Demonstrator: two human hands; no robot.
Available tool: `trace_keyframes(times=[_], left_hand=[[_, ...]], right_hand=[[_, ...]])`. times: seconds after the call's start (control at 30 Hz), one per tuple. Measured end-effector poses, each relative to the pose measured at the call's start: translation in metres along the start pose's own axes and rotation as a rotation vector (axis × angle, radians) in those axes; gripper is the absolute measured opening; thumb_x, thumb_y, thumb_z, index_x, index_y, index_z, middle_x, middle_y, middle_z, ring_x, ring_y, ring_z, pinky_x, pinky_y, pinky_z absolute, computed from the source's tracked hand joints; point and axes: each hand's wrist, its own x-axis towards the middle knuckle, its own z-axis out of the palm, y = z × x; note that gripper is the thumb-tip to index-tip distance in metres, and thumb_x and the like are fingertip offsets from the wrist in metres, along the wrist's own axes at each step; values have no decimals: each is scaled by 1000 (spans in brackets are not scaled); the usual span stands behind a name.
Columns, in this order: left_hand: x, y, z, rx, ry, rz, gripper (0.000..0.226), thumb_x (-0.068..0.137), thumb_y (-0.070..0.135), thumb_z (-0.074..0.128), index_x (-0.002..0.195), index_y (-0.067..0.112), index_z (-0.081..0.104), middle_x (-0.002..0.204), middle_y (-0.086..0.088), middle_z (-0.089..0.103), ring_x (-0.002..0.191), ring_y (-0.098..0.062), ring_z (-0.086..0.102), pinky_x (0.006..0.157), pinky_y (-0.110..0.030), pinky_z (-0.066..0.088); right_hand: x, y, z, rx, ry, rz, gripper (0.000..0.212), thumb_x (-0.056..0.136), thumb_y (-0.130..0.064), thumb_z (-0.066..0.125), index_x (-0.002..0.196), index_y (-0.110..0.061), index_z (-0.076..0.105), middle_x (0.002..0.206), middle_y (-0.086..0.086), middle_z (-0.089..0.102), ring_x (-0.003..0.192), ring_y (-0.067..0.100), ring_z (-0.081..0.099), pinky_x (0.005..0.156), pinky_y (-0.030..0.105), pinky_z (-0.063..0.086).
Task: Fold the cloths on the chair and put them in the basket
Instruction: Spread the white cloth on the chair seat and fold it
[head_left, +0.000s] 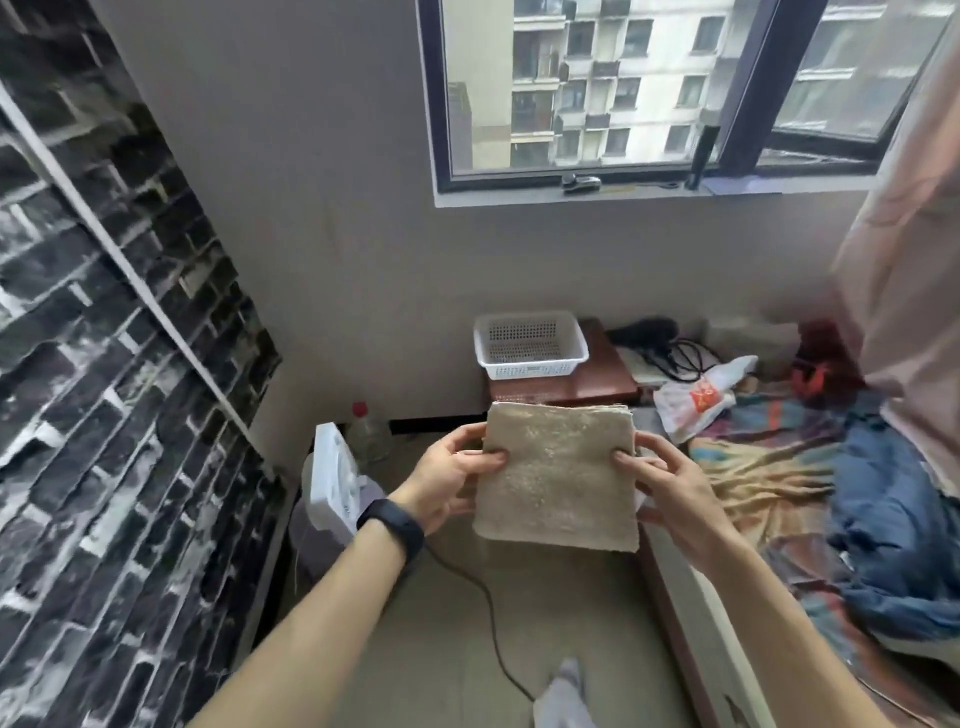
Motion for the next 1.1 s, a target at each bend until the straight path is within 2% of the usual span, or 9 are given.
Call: trace_keyframes(times=[0.1,0.23,0.3,0.5,0.67,0.77,1.0,1.1], left_hand=[[65,19,-5,16,-1,-14,40,85,9,72,120,25,62,105,-1,74,92,-20,70,79,-44,58],[153,42,-10,10,46,-48,39,85,9,72,119,26,62,102,1,74,93,-18,68,88,-49,54],[194,50,-13,-9,81,-79,38,85,7,71,118,25,62,100,2,74,94,-17,68,90,-50,53],[294,56,-23,-34,176,-194,37,86,11,71,118,27,62,111,0,72,99,-18,69,74,-39,56],[379,51,-39,-8,206,-322,32,89,13,68,115,29,61,115,-2,71,104,-25,68,82,-48,58],[438,49,-55,-1,214,-389,33,90,17,68,120,26,58,115,-2,69,105,-24,67,86,-50,57],[555,60,-70,42,194,-508,39,90,14,62,128,18,53,117,-5,64,102,-23,64,78,-41,57],[598,66,-79,47,212,-545,34,91,11,59,124,16,52,118,-7,63,101,-23,64,74,-39,57]], right_hand=[[71,-1,-3,8,3,27,24,92,-17,68,115,-24,67,91,7,73,90,18,71,63,36,57],[173,-10,-8,12,-32,66,22,92,-16,67,111,-28,68,88,4,73,81,10,73,58,29,57],[222,-15,-10,4,-55,100,21,92,-16,68,110,-28,68,86,4,72,81,10,72,58,30,57],[340,-9,-9,-53,-78,245,22,91,-21,70,112,-29,68,93,7,72,88,15,72,63,32,57],[427,10,-2,-114,-84,344,21,92,-24,69,112,-29,69,105,10,72,95,19,72,72,41,62],[481,21,7,-152,-63,379,21,92,-26,69,114,-29,68,109,8,71,99,20,71,74,40,62],[591,34,29,-231,72,460,23,97,-25,62,119,-26,59,103,-2,66,90,13,66,68,31,54],[631,43,34,-234,113,496,26,96,-26,62,122,-25,58,108,-2,66,93,15,67,76,36,58]])
